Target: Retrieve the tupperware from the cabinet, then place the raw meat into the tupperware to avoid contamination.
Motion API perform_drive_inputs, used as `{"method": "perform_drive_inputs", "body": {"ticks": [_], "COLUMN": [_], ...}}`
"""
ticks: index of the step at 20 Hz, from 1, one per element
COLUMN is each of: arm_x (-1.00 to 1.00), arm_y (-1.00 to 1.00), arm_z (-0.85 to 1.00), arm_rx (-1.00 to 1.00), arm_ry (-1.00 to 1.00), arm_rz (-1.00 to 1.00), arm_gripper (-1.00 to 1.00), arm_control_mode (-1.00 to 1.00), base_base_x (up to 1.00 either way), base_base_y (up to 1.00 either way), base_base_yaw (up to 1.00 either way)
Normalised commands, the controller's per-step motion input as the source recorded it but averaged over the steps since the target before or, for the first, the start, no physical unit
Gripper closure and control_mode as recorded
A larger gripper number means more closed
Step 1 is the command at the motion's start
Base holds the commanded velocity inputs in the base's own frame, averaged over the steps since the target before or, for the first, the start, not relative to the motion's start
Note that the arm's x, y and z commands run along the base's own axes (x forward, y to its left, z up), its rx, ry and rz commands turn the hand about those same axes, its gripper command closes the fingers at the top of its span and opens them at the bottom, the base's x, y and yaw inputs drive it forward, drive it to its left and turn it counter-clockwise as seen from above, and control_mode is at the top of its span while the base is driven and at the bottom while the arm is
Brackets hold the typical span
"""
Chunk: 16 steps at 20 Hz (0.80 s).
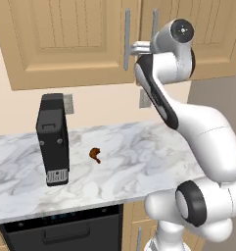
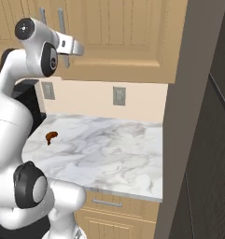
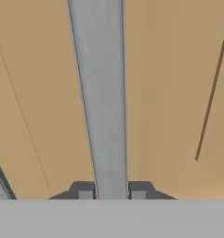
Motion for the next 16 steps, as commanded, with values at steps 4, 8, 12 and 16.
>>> {"method": "perform_drive_inputs", "body": {"ticks": [4,8,12,16], "arm_x": [-0.81,-0.97,-0.99,-0.98], "arm_y": [-0.32,-0.76,-0.88,-0.87], "arm_z": [0.01,0.13,0.19,0.19], "arm_rx": [0.02,0.09,0.13,0.15], "arm_ry": [0.00,0.00,0.03,0.04], "arm_rz": [-0.06,0.00,0.00,0.00], "arm_gripper": [1.00,1.00,1.00,1.00], "arm_control_mode": [-1.00,-1.00,-1.00,-1.00], "base_base_x": [0.00,0.00,0.00,0.00], "base_base_y": [0.00,0.00,0.00,0.00], "base_base_yaw": [0.00,0.00,0.00,0.00]}}
